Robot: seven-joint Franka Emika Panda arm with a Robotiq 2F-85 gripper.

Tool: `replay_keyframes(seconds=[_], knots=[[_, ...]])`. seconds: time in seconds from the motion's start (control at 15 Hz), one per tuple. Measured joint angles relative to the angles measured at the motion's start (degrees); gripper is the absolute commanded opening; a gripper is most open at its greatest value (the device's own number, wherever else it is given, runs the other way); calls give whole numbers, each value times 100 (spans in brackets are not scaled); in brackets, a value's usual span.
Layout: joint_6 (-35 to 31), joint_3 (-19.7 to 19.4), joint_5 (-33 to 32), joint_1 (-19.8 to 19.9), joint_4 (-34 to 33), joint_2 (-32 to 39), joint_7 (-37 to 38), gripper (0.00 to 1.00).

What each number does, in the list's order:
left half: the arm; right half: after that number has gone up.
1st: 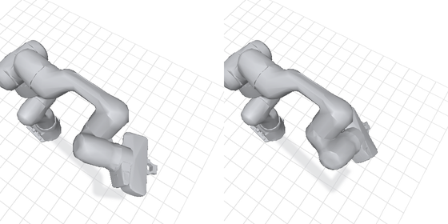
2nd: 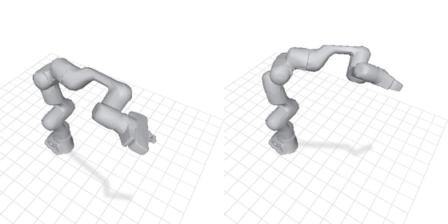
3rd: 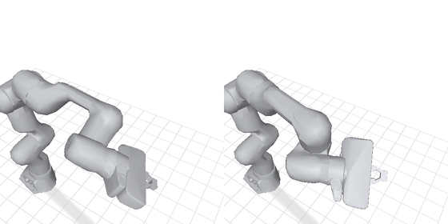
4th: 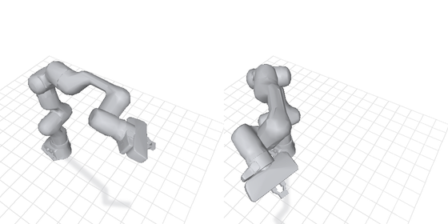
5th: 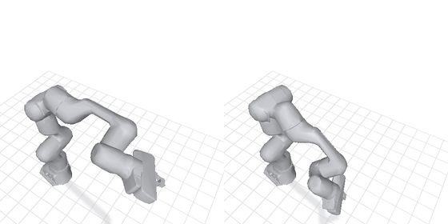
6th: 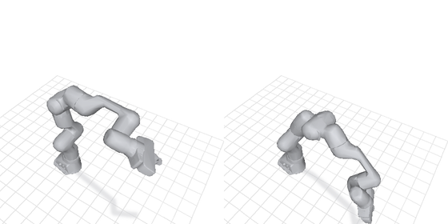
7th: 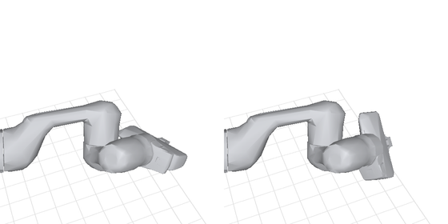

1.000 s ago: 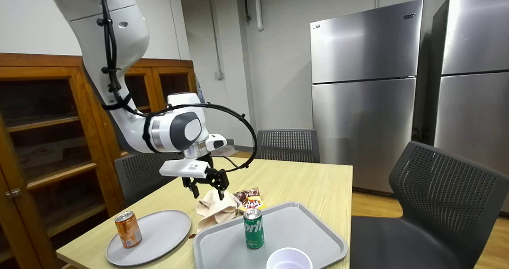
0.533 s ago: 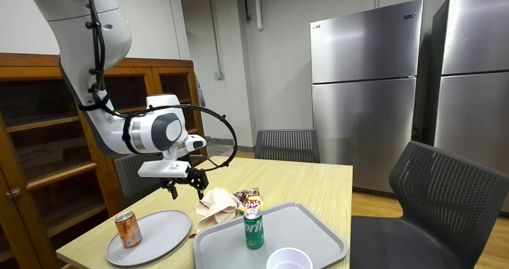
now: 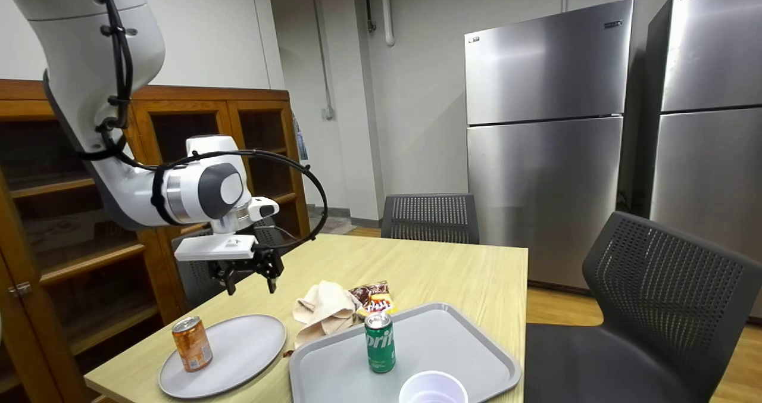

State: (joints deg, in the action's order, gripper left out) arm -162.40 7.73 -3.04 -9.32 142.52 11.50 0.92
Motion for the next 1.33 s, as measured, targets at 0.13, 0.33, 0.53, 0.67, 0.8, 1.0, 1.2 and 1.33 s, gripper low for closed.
replay_keyframes(seconds=[0.13,0.33,0.53,0.67,0.8,1.0,1.2,1.33], knots=[[109,122,5,-73,0,-62,0,100],[294,281,5,-207,0,-130,0,100],[434,392,5,-340,0,-150,0,100],[503,456,6,-409,-2,-150,0,100],[542,523,6,-455,-5,-146,0,100],[561,591,6,-551,-33,-83,0,100],[604,675,6,-616,-112,52,-4,100],[633,687,-2,-675,-192,162,-9,100]])
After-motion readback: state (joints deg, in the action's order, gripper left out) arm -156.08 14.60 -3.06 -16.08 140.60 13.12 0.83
